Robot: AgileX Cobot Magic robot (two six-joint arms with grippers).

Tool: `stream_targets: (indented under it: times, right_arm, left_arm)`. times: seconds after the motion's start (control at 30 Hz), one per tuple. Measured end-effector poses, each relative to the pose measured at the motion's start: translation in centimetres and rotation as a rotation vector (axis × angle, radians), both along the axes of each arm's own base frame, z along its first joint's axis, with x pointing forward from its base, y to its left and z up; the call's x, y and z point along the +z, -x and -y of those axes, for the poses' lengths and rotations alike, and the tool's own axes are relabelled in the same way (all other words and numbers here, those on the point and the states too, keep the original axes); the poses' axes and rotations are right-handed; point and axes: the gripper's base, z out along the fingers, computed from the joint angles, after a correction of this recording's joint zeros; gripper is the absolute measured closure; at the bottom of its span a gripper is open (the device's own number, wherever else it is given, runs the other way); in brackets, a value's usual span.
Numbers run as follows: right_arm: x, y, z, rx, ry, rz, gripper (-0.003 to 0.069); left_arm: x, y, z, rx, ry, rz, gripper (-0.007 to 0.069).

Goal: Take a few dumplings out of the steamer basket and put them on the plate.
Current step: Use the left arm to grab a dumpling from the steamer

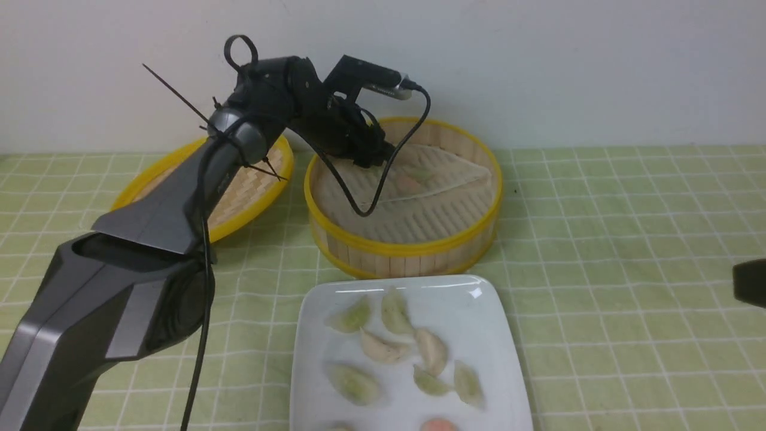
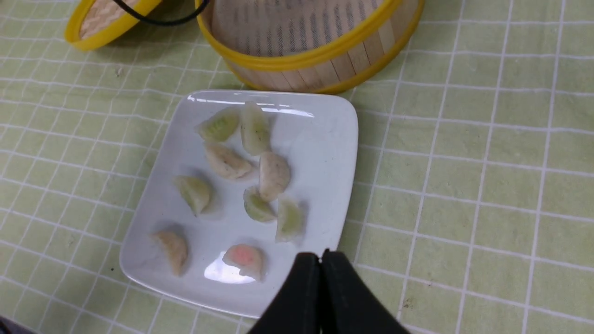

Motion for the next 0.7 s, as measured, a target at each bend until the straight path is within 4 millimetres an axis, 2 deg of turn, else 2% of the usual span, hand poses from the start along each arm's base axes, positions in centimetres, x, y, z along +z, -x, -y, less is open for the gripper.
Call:
stream_targets:
  times: [0.17, 0.33, 0.43, 0.57, 0.6, 0.67, 0.7]
  right_arm:
    - [0.0, 0.0, 0.0, 0.0, -0.001, 0.0, 0.0672]
    - [0.0, 0.0, 0.0, 0.001, -0.002, -0.001, 0.0672]
    - [0.0, 0.0, 0.0, 0.001, -0.003, -0.002, 0.0672]
    - [0.0, 0.0, 0.0, 0.001, -0.003, -0.002, 0.0672]
    - [0.0, 0.0, 0.0, 0.001, -0.003, -0.002, 0.0672]
    - [0.0, 0.0, 0.0, 0.001, -0.003, -0.002, 0.0672]
    - [0.0, 0.0, 0.0, 0.001, -0.003, -0.002, 0.0672]
  left_arm:
    - [-1.0, -0.1, 0.3, -0.002, -0.003, 0.0, 0.0279]
    - [-1.0, -0.1, 0.5, -0.004, -0.008, 0.004, 0.0442]
    - [-0.1, 0.5, 0.7, -0.027, -0.02, -0.031, 0.0445]
    - [2.3, 1.5, 0.7, -0.055, -0.034, -0.069, 0.0445]
    - [4.7, 2.1, 0.4, -0.065, -0.056, -0.061, 0.0445]
    - [8.0, 3.0, 0.0, -0.072, -0.079, -0.034, 0.0445]
    - [8.9, 3.4, -0.2, -0.074, -0.09, -0.032, 0.0445]
